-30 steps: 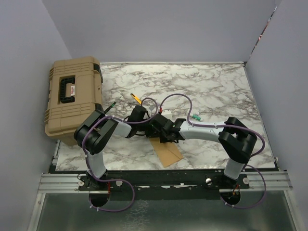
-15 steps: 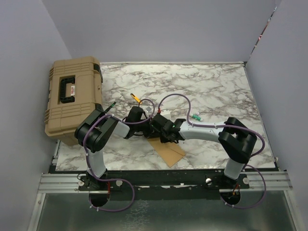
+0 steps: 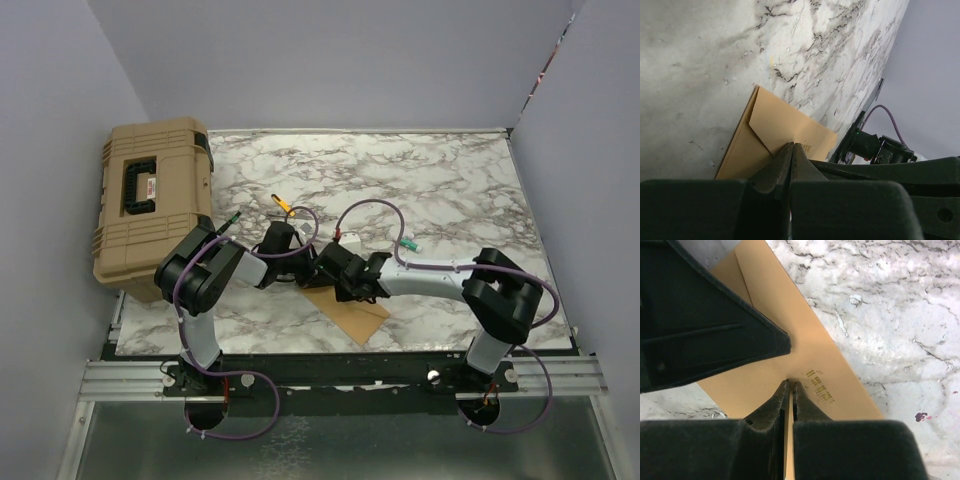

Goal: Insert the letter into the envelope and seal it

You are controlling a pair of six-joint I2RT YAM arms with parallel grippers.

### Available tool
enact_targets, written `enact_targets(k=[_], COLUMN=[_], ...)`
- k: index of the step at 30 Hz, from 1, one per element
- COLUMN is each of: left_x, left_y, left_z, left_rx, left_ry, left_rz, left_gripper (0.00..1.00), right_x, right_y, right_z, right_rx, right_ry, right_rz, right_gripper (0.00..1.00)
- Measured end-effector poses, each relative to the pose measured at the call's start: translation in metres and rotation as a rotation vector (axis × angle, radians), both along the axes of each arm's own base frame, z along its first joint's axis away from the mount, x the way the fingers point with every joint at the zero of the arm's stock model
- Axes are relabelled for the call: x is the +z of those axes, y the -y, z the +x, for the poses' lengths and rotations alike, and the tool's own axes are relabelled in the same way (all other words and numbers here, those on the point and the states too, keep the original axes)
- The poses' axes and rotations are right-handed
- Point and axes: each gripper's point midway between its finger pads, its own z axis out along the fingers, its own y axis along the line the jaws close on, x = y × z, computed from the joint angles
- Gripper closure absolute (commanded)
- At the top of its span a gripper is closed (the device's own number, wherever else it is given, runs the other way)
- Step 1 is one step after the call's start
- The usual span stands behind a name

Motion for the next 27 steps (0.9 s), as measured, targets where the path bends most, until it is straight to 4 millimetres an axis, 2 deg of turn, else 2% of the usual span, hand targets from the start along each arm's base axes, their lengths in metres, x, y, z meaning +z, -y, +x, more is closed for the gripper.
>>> enact_targets(k=[10, 17, 24, 27], left_x=[0.0, 0.002, 0.002, 0.002], left_y=[0.0, 0.001, 0.001, 0.001], left_z=[0.0, 0.002, 0.002, 0.002], left_rx=[-0.002, -0.007, -0.021, -0.031], left_ry=[-0.001, -0.001, -0.003, -0.003], left_rz=[-0.003, -0.004, 0.007, 0.015], left_gripper=[1.0, 1.0, 1.0, 1.0], right_x=[-0.002, -0.001, 0.003, 0.016], right_y=[0.015, 0.021, 0.061, 0.061], right_z=[-0.018, -0.024, -0.048, -0.046], right_rx=[-0.065, -0.114, -0.132, -0.111], right_ry=[-0.035, -0.052, -0.124, -0.116], right_rz=[0.028, 0.041, -0.088, -0.095], right_gripper=[0.96, 0.96, 0.92, 0.87])
